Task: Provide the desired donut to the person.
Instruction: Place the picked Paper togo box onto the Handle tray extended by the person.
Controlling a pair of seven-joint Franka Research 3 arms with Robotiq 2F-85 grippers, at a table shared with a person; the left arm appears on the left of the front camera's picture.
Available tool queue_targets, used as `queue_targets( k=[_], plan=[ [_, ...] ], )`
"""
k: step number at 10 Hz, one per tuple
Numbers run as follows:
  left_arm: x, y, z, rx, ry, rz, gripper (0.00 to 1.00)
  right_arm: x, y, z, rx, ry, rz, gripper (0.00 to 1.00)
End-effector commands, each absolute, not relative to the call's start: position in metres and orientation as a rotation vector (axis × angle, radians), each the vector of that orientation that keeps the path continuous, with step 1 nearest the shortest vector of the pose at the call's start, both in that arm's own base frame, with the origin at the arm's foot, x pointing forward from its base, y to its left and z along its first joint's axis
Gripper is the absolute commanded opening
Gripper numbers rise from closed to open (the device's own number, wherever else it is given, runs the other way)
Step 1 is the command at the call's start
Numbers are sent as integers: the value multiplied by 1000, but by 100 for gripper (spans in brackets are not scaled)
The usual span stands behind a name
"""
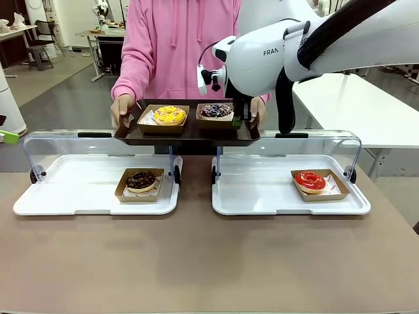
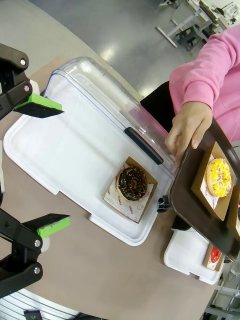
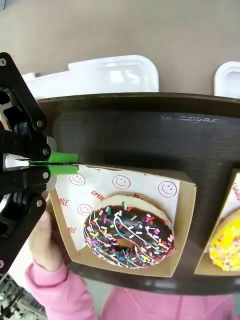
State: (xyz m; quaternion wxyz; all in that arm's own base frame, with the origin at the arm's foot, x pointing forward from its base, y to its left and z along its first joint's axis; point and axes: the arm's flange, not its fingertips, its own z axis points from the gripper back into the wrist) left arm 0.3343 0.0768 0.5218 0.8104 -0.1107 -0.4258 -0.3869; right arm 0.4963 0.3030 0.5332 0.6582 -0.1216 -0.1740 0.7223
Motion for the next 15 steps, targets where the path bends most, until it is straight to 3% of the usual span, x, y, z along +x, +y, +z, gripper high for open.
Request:
queue_targets(
  k=[1,2,3,4,5,6,15],
  plan=[
    [331,73,518,-225,-898,-814,100,504,300,536,-251,-424,1640,1],
    [331,73,518,-225,-898,-814,100,506,299,533,-228,-434,1646,61],
    [331,73,518,-225,-898,-814,100,507,298,534,-216,-447,1644,61],
    [331,73,518,-225,-898,-814,100,505,297,536,-202,-448,1646,100],
    [331,73,518,-225,-898,-814,100,504,295,541,-182,-446,1660,64],
    [331,73,518,-225,-898,-814,100,502,294,544,-179,-449,1662,100],
    [331,73,518,-225,-898,-814,100,504,294,559,-78,-361,1656,100]
  ],
)
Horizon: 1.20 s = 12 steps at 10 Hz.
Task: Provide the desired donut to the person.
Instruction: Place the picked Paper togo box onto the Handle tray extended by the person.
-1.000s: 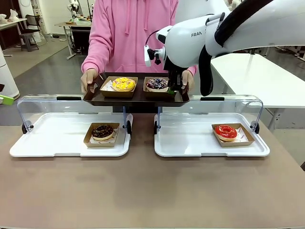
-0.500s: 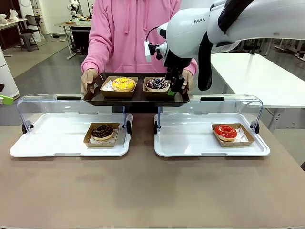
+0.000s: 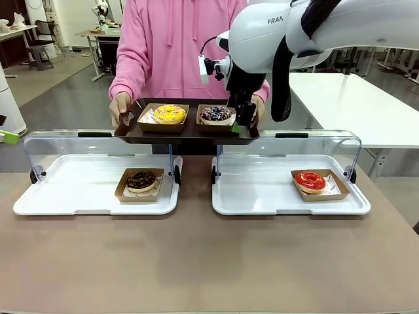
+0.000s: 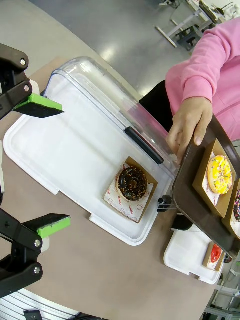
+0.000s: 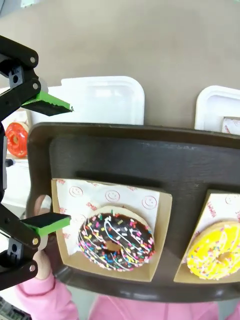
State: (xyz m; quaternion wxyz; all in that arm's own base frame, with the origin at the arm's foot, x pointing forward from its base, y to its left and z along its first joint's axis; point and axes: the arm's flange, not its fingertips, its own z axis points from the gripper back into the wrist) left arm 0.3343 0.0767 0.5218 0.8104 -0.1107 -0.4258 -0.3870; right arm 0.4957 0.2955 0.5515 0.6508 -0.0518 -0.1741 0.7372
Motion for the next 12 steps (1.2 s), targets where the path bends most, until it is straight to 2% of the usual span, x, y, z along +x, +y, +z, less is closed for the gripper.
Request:
queue_targets(
  k=[1,12],
  plan=[
    [331,73,518,-225,-898,-814,100,494,297,550,-125,-414,1678,100],
    [331,73,518,-225,-898,-814,100,495,298,553,-119,-399,1680,100]
  ],
)
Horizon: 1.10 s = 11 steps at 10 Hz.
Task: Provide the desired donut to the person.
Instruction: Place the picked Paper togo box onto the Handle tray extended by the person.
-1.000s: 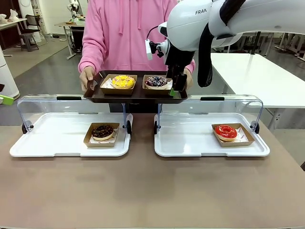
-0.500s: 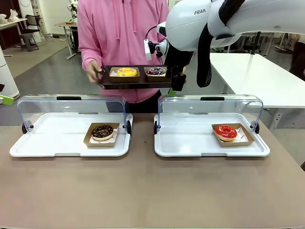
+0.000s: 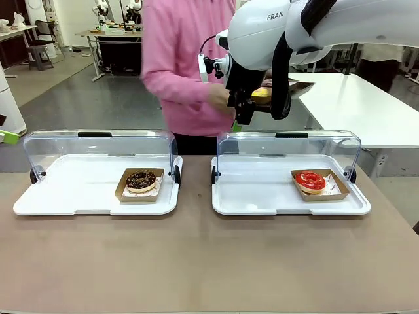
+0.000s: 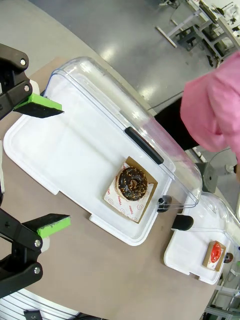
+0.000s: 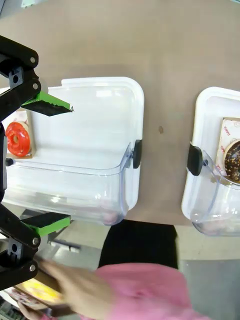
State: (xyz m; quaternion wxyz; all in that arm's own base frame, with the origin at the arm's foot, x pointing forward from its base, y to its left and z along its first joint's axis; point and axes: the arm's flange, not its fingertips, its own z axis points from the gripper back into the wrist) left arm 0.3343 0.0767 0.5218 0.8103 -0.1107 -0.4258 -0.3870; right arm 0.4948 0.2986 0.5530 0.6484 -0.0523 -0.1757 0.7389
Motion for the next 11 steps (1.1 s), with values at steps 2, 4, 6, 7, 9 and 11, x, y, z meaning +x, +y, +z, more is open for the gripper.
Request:
queue_targets(
  k=[2,4,6,7,9,11],
  plan=[
    [331,73,518,-225,-898,-814,100,436,238,590,54,-650,1447,100],
    [331,73,518,-225,-898,-814,100,353,174,605,104,-792,1323,100],
    [331,73,518,-225,-898,-814,100,290,126,596,92,-913,1250,100],
    [331,73,518,-225,-898,-814,100,266,94,587,124,-937,1214,100],
    [331,73,518,-225,-898,-814,100,246,43,571,217,-1004,1102,100],
    [331,73,518,-225,-898,-814,100,259,7,561,322,-1002,1035,100]
  ],
)
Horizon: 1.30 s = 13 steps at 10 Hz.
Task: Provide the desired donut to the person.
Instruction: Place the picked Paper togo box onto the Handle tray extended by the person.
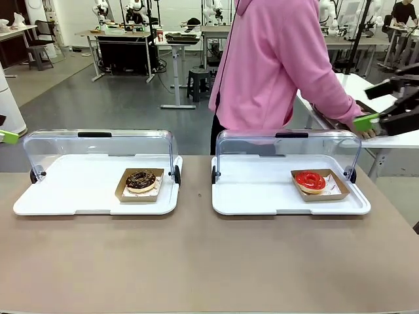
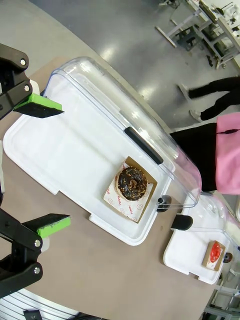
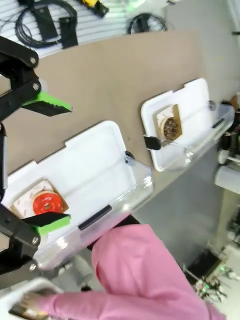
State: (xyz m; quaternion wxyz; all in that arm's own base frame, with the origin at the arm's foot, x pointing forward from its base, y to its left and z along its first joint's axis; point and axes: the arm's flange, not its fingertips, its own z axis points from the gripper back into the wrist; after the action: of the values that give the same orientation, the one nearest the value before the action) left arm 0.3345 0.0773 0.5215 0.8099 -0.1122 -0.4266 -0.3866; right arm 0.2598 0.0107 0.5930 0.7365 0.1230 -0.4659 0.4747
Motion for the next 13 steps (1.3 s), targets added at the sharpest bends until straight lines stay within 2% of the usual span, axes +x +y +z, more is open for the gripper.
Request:
queue_targets(
  k=[1,3,5,13],
  plan=[
    [331,73,518,-225,-898,-814,100,269,-8,557,371,-993,1007,100],
    [331,73,518,-225,-898,-814,100,287,-32,548,481,-991,963,100],
    [331,73,518,-225,-898,-814,100,297,-47,539,503,-977,940,100],
    [331,73,518,-225,-898,-814,100,295,-54,537,368,-967,812,100]
  ],
)
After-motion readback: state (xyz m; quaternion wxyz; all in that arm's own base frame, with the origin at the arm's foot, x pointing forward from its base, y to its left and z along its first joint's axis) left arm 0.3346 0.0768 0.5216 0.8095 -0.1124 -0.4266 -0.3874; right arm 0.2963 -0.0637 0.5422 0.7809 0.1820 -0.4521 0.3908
